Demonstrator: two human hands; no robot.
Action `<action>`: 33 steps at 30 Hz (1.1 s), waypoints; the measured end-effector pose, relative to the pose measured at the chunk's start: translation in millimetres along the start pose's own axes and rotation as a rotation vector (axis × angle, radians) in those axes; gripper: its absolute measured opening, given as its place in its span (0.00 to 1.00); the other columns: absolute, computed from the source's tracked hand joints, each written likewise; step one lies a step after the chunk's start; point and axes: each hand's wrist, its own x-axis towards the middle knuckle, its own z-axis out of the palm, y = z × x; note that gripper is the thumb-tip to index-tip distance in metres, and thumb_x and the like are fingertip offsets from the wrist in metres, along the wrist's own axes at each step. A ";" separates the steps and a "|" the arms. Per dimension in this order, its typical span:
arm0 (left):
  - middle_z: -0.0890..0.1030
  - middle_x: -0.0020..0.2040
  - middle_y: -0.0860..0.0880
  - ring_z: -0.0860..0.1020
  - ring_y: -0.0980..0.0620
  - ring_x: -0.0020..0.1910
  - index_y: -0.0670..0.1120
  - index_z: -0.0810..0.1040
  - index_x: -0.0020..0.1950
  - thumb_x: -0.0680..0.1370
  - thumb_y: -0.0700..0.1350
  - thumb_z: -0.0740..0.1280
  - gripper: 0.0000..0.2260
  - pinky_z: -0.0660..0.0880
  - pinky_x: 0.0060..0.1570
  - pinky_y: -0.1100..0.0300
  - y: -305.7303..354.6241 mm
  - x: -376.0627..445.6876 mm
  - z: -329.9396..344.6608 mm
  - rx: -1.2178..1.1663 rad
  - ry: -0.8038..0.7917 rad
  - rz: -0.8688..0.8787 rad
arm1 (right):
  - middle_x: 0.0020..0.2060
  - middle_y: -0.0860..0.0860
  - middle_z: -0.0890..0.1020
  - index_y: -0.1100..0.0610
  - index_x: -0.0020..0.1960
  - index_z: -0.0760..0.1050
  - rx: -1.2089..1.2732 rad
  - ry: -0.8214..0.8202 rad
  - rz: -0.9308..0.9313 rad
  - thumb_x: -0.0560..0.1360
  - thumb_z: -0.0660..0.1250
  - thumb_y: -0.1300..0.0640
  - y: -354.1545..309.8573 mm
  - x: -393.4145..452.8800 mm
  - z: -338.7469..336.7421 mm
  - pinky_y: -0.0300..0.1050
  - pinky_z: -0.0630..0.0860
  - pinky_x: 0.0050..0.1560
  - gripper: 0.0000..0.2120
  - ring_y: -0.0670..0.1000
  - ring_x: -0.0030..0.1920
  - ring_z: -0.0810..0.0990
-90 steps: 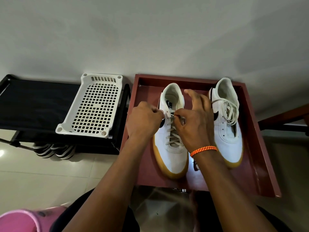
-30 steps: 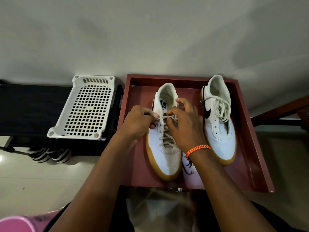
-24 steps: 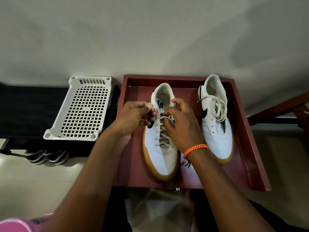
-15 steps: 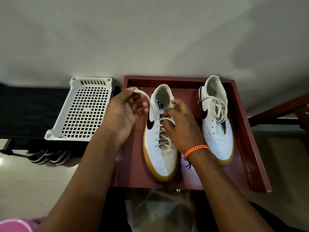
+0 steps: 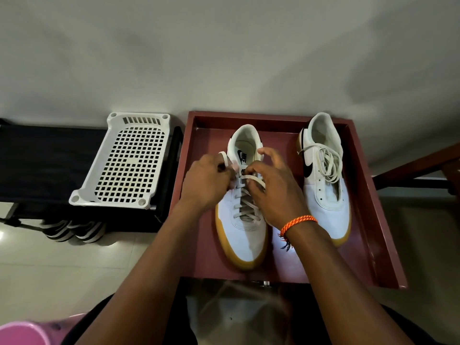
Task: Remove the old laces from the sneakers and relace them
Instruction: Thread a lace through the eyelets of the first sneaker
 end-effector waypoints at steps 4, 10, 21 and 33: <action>0.83 0.36 0.47 0.78 0.52 0.34 0.40 0.79 0.45 0.86 0.42 0.67 0.11 0.78 0.41 0.58 17.3 -5.8 -10.9 -0.513 -0.024 0.024 | 0.76 0.43 0.66 0.49 0.55 0.80 -0.007 -0.005 -0.002 0.76 0.70 0.60 0.4 0.3 -0.5 0.55 0.81 0.52 0.10 0.54 0.55 0.81; 0.78 0.36 0.50 0.77 0.54 0.34 0.46 0.75 0.45 0.85 0.48 0.65 0.10 0.80 0.64 0.39 27.7 -7.5 -29.8 -1.472 -0.160 -0.059 | 0.76 0.42 0.65 0.48 0.55 0.81 -0.012 0.001 0.003 0.77 0.71 0.56 0.9 0.4 0.0 0.53 0.80 0.53 0.08 0.53 0.54 0.82; 0.84 0.39 0.53 0.82 0.54 0.38 0.48 0.82 0.43 0.78 0.60 0.74 0.16 0.78 0.39 0.54 0.8 -0.8 -8.0 0.144 -0.044 0.002 | 0.75 0.41 0.66 0.47 0.54 0.80 0.030 0.006 -0.013 0.77 0.72 0.56 6.3 2.1 1.5 0.55 0.81 0.52 0.08 0.52 0.54 0.82; 0.83 0.40 0.46 0.81 0.55 0.41 0.45 0.80 0.39 0.81 0.41 0.73 0.11 0.79 0.50 0.57 20.2 -6.8 -24.6 -0.600 -0.048 -0.033 | 0.75 0.39 0.65 0.46 0.56 0.80 0.057 -0.034 0.000 0.73 0.72 0.56 9.1 2.6 0.3 0.56 0.82 0.52 0.13 0.54 0.56 0.82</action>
